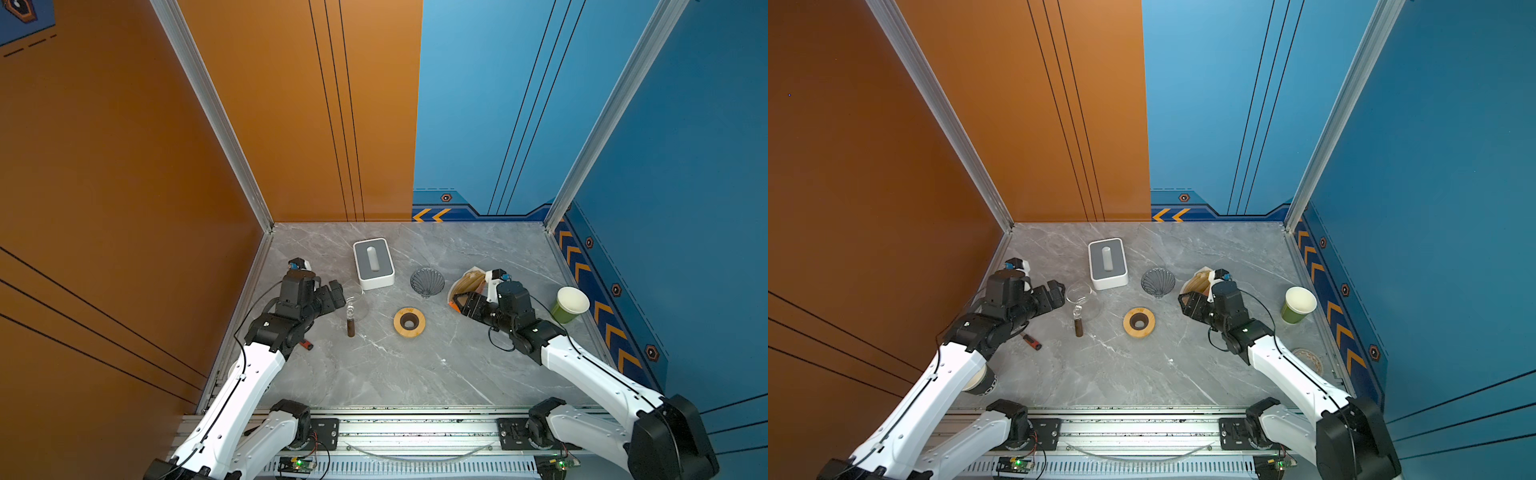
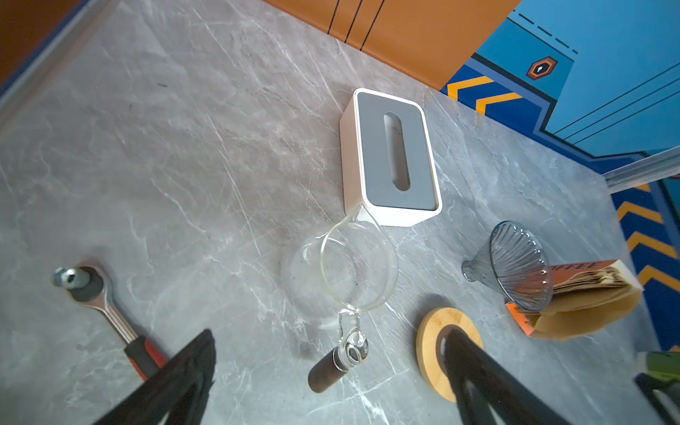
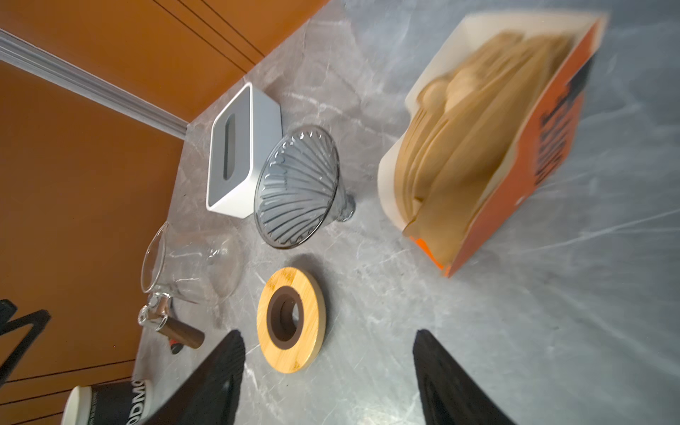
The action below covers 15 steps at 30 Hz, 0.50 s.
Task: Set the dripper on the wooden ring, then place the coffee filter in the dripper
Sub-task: 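Reach the right gripper toward the bamboo ring holder while the left gripper advances toward it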
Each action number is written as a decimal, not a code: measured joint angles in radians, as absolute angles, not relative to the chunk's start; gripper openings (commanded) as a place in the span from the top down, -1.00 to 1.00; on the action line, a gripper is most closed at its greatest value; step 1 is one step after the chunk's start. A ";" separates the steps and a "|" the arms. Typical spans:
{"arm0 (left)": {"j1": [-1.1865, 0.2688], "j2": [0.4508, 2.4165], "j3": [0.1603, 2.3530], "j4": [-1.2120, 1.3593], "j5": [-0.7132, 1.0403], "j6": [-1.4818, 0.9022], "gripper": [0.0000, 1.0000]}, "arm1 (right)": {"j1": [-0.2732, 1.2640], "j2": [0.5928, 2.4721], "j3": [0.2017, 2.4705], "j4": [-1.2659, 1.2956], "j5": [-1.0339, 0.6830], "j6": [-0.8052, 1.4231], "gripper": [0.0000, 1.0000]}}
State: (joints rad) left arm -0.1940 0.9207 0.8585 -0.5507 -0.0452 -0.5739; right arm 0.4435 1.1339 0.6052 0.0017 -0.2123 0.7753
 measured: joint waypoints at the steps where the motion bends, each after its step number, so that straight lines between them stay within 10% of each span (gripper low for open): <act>1: -0.164 0.921 0.849 -0.556 -0.016 -0.586 -0.95 | 0.458 1.158 0.604 0.018 -0.220 0.791 -0.29; 15: -0.279 0.910 0.831 -0.593 0.141 -0.661 -0.96 | 0.562 1.466 0.591 0.279 -0.280 0.934 -0.02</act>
State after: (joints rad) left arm -0.2787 0.9100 0.8314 -0.5930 0.1410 -0.6613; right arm 0.5617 1.4658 0.5907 0.2787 -0.2802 0.9340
